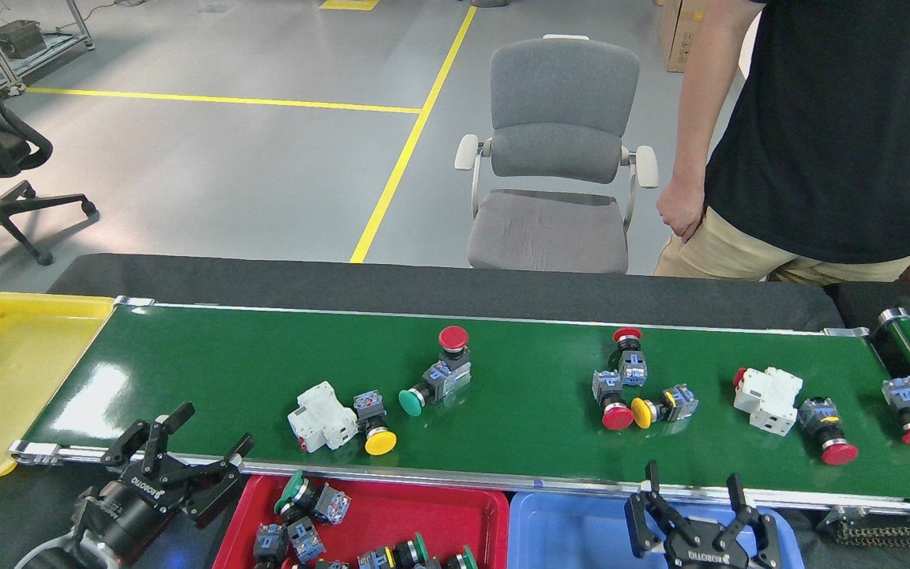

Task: Pick switch part from conveyor to tray

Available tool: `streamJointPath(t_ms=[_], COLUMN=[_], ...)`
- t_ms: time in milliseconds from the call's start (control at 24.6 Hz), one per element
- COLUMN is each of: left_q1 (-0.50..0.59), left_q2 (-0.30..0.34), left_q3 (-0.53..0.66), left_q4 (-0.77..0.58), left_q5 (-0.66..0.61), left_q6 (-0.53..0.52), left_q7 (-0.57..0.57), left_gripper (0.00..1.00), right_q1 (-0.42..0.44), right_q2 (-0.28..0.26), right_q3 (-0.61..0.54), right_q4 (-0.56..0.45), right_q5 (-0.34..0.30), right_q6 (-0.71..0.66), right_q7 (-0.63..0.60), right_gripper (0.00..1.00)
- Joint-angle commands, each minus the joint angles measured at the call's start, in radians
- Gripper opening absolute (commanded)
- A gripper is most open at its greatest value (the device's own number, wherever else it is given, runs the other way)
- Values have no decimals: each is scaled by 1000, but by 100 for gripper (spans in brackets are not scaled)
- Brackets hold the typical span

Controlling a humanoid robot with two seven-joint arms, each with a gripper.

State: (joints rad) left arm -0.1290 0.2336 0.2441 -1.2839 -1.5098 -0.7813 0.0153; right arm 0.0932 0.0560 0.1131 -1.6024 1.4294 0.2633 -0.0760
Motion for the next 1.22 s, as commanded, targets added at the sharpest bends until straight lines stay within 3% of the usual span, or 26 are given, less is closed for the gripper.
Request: streamJointPath(t_ms=[0,366,691,772,935,976,1057,1138,1179], left_q1=[-20,-63,-123,-123,-124,-124,-124,-130,-130], left_q2=[21,21,21,19,15,13,12,6,6], left_q3=[-22,-51,-54,-54,-54,-55,-54,-55,-54], left_q4=[17,104,202,207,213,215,233,259,259], left_q5=[5,-4,-7,-7,-7,-6,-6,-6,-6], left_q6=[-4,-4,-4,-4,-4,-4,-4,-4,-4], left_q7=[3,5,5,5,5,5,5,5,5], left_gripper=[100,100,99,93,66,57,42,33,32], right_q1=[-43,-161,-248,-254,-276,-288,-303,-310,-310], right_q2=[11,42,45,44,45,45,42,36,36], right_q3=[8,114,117,114,114,114,119,122,123], right_q4=[35,157,251,254,294,309,331,337,337], right_q5=[28,39,37,36,36,36,39,52,62], right_q6=[11,24,22,22,22,22,19,11,10], right_q7=[38,93,102,102,104,104,113,119,124], right_gripper=[99,99,99,99,99,94,64,24,17])
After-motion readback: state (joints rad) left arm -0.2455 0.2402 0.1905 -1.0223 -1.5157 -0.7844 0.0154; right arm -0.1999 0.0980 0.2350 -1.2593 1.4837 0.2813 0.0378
